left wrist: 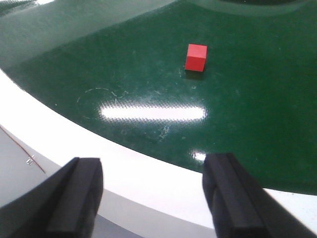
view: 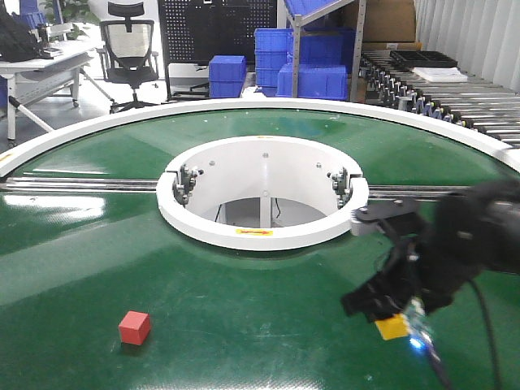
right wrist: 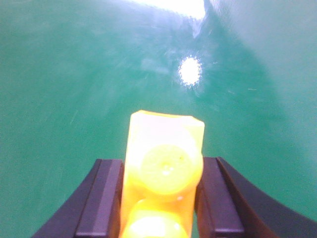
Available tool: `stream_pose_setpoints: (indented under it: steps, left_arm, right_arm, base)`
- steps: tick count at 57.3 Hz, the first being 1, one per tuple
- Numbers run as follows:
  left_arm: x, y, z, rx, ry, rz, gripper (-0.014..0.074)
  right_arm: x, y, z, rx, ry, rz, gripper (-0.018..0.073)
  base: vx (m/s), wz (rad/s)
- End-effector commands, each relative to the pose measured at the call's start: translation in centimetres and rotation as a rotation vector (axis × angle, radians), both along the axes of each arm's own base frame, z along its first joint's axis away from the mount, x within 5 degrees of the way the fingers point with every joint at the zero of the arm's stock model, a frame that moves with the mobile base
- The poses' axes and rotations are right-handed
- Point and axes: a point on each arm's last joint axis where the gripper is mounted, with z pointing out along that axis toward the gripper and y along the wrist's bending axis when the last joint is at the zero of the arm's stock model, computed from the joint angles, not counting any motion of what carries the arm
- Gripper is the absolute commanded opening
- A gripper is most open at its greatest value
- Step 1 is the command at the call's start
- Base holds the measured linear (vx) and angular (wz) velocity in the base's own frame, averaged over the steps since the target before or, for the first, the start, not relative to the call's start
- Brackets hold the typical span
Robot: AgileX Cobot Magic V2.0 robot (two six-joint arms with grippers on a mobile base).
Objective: Pick red and yellow blocks into blue bin
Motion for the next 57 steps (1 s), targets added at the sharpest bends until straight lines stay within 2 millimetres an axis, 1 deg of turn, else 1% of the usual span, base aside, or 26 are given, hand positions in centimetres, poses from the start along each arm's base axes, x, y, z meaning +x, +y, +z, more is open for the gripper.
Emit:
stream_pose_setpoints:
  steps: [1, 7, 19, 27, 33, 38, 44, 48, 53, 57]
  left_arm:
    - [0.5, -0.1, 1.3, -0.013, -0.097, -0.008, 0.0536]
    - [0.5, -0.1, 1.4, -0.013, -0.102, -0.008, 0.0536]
    - [0.6, -0.2, 1.6, -0.021, -0.122, -0.009, 0.0536]
    - [1.3, -0.7, 1.5, -0.04, -0.113, -0.059, 0.0538]
    - [2.2, -1.5, 1.2, -0.036, -0.057, -0.134, 0.0553]
    - [3.4, -2.1, 1.3, -0.028, 0.029, -0.173, 0.059]
    - [5.2, -2.6, 1.4, -0.023, 0.121, -0.193, 0.0638]
    - [6.7, -2.9, 1.4, -0.02, 0.168, -0.199, 0.0652]
    - [9.2, -3.3, 1.3, -0.017, 0.216, -0.197, 0.0648]
    - [11.2, -3.6, 1.6, -0.016, 0.228, -0.196, 0.0647]
  right_arm:
    - [-2.9, -0.5, 3.5, 0.015, -0.161, 0.095, 0.0269]
    - [-5.5, -1.0, 3.4, 0.031, -0.18, 0.128, 0.0269]
    - [-9.5, -2.0, 3.0, 0.055, -0.218, 0.135, 0.0269]
    - [-11.0, -2.4, 2.9, 0.062, -0.216, 0.134, 0.0269]
    - [-11.5, -2.6, 3.0, 0.058, -0.197, 0.134, 0.0269]
    - [-11.6, -2.6, 3.0, 0.055, -0.185, 0.134, 0.0269]
    - [-11.6, -2.6, 3.0, 0.055, -0.185, 0.134, 0.0269]
    - [-11.6, -2.6, 3.0, 0.055, -0.185, 0.134, 0.0269]
    - [-11.6, -2.6, 3.0, 0.055, -0.185, 0.134, 0.0269]
    - [-11.6, -2.6, 3.0, 0.055, -0.185, 0.134, 0.0269]
  base:
    - [0.0, 0.0]
    - [0.0, 0.0]
    - [0.0, 0.0]
    - [0.0, -0.01]
    - [0.0, 0.0]
    - [0.0, 0.0]
    - [0.0, 0.0]
    - [0.0, 0.0]
    - [0.0, 0.0]
    - [0.0, 0.0]
